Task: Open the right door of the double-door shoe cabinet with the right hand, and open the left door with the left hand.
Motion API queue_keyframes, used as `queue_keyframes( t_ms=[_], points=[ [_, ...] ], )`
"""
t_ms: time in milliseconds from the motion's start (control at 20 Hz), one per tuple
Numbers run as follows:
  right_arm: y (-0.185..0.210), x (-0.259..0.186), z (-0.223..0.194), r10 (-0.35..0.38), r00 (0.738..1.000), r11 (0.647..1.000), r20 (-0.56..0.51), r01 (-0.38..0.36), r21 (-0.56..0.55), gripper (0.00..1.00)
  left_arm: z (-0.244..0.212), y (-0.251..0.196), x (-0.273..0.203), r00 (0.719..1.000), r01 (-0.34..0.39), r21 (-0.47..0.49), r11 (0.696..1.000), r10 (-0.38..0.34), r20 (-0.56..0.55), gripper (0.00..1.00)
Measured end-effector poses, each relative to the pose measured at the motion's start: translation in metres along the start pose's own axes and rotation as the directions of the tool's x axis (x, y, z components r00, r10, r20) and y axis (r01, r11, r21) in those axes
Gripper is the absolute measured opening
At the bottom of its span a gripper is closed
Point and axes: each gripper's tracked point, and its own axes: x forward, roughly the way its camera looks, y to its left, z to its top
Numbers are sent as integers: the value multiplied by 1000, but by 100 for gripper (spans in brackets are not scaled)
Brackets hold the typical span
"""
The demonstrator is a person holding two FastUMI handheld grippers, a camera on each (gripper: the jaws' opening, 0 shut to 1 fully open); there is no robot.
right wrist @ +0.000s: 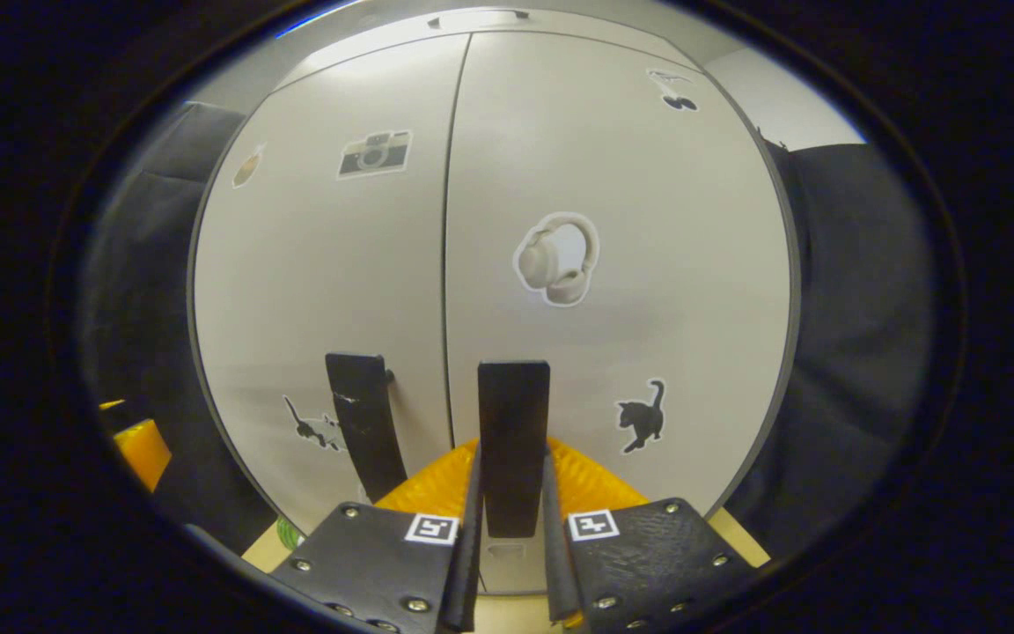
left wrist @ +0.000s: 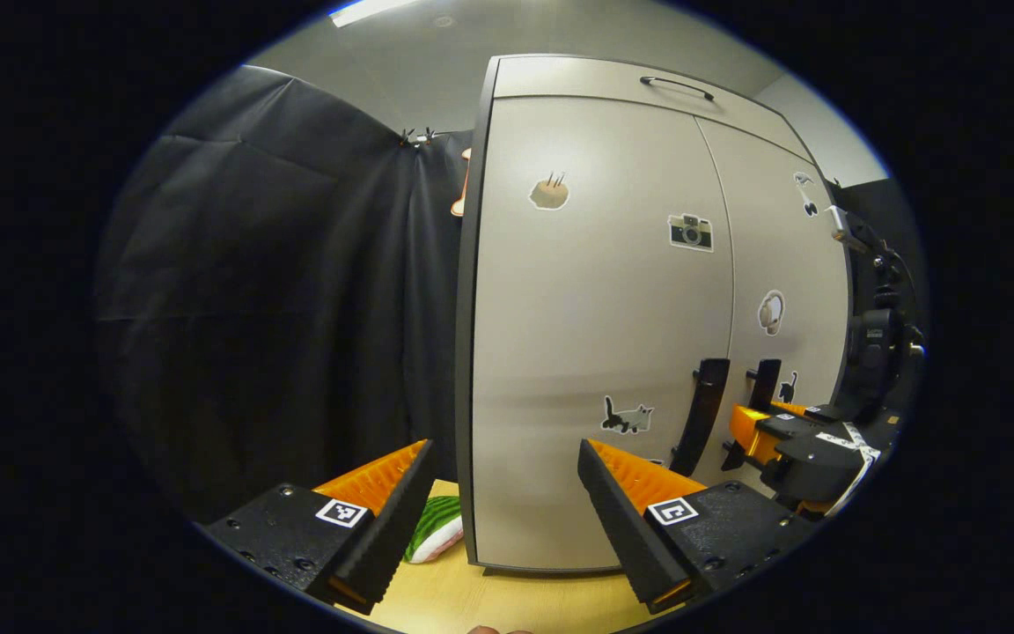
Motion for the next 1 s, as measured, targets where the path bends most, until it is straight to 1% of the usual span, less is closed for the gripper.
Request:
queue_keyframes(
  t_ms=[50, 250, 300, 350, 500, 650, 1000],
  points=[
    [-1, 1, 1, 6, 1000, 1000, 6, -6, -3, 26, -2, 2, -2, 1000, -4, -6, 1000, 4, -5, 100],
    [-1, -5, 0, 33, 999, 999, 1, -33, -17, 26, -9, 6, -6, 999, -10, -22, 1000, 10, -32, 100],
    [-3, -7, -1, 37, 999, 999, 1, -37, 1, 26, -11, 5, -8, 999, -11, -21, 1000, 10, -36, 100],
    [-2, -11, 1, 52, 998, 998, 19, -52, 20, 12, -13, 6, -9, 999, -12, -16, 1000, 11, -40, 100],
    [-4, -20, -1, 73, 997, 997, 12, -73, 15, 12, -16, 9, -17, 998, -19, 2, 1000, 19, -53, 100],
    [-13, -40, -4, 79, 997, 997, 12, -79, 19, 12, -17, 9, -25, 998, -12, 11, 1000, 13, -54, 100],
    [-30, -71, -5, 50, 999, 999, 18, -50, 12, 12, -16, -1, -39, 998, 31, 16, 999, -30, -52, 100]
  ],
)
